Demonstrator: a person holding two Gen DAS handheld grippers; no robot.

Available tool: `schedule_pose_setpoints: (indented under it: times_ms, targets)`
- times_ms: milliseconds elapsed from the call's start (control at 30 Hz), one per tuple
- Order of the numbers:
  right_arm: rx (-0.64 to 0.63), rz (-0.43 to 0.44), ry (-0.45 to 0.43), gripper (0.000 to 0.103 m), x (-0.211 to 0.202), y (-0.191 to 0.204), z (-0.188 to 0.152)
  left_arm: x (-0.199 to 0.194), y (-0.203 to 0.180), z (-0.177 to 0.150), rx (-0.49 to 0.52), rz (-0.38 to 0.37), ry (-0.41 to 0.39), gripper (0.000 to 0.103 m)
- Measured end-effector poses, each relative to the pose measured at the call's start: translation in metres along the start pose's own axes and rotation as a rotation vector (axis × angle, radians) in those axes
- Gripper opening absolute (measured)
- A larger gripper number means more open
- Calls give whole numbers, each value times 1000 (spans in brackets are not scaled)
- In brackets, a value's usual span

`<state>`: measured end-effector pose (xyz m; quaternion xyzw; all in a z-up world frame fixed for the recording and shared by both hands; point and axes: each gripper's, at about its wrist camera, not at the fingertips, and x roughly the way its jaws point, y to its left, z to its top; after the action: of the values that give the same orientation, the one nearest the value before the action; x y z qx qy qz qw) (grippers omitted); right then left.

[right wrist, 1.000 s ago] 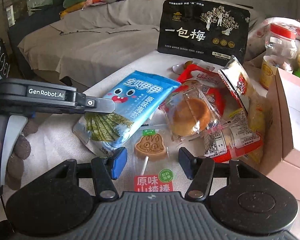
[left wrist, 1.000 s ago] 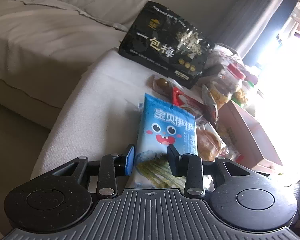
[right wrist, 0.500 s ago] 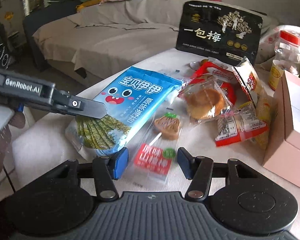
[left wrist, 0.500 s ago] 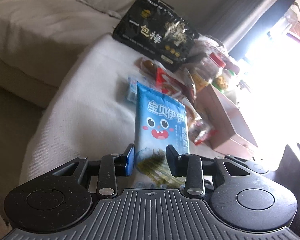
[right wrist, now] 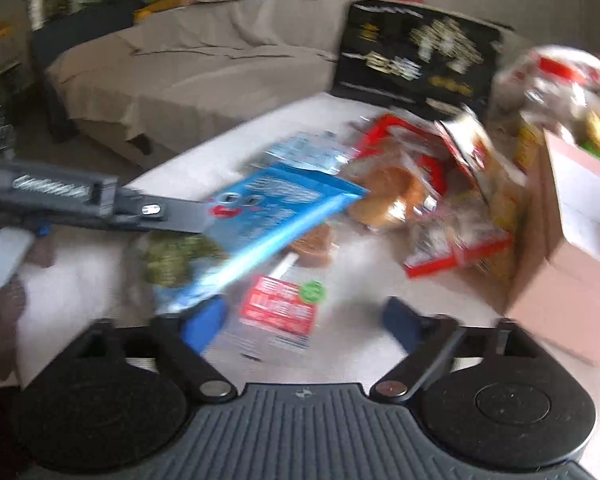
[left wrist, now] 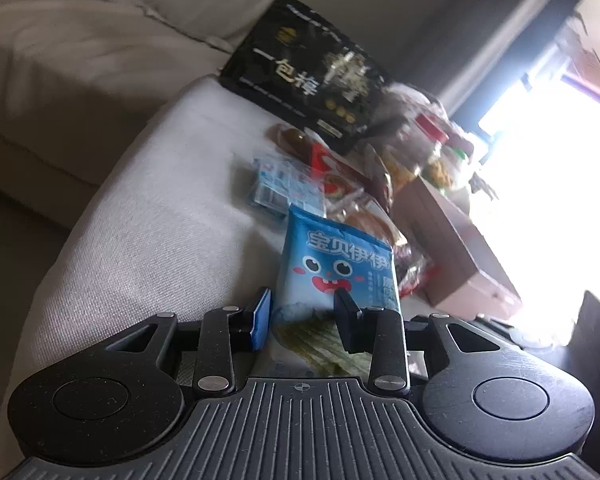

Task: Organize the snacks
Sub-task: 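Lift both held snacks off the pile and move them toward the pink box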

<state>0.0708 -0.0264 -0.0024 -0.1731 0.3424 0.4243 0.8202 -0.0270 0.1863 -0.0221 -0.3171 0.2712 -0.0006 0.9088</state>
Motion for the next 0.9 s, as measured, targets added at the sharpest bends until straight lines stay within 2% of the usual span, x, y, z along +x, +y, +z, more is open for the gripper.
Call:
schedule_pose_setpoints:
  times_ms: [133, 333, 433, 633, 733, 833, 900]
  targets:
    - [8, -2, 36, 102, -1, -3, 0, -2, 0, 0, -9, -9, 25, 33]
    - [14, -15, 23, 103, -4, -1, -4, -10, 18, -7, -136, -50, 10, 21]
    - [7, -20, -1, 103, -4, 0, -8, -19, 19, -9, -144, -55, -9, 18]
    - [-1, -21, 9, 102, -5, 0, -5, -43, 9, -13, -59, 56, -54, 17]
    - [-11, -36, 23, 102, -5, 2, 1, -51, 9, -17, -53, 59, -53, 16]
    - [25, -89, -15, 102, -4, 2, 11, -55, 11, -21, -64, 68, -51, 16]
    - [50, -72, -16, 102, 1, 1, 19, -55, 13, -23, -79, 74, -49, 16]
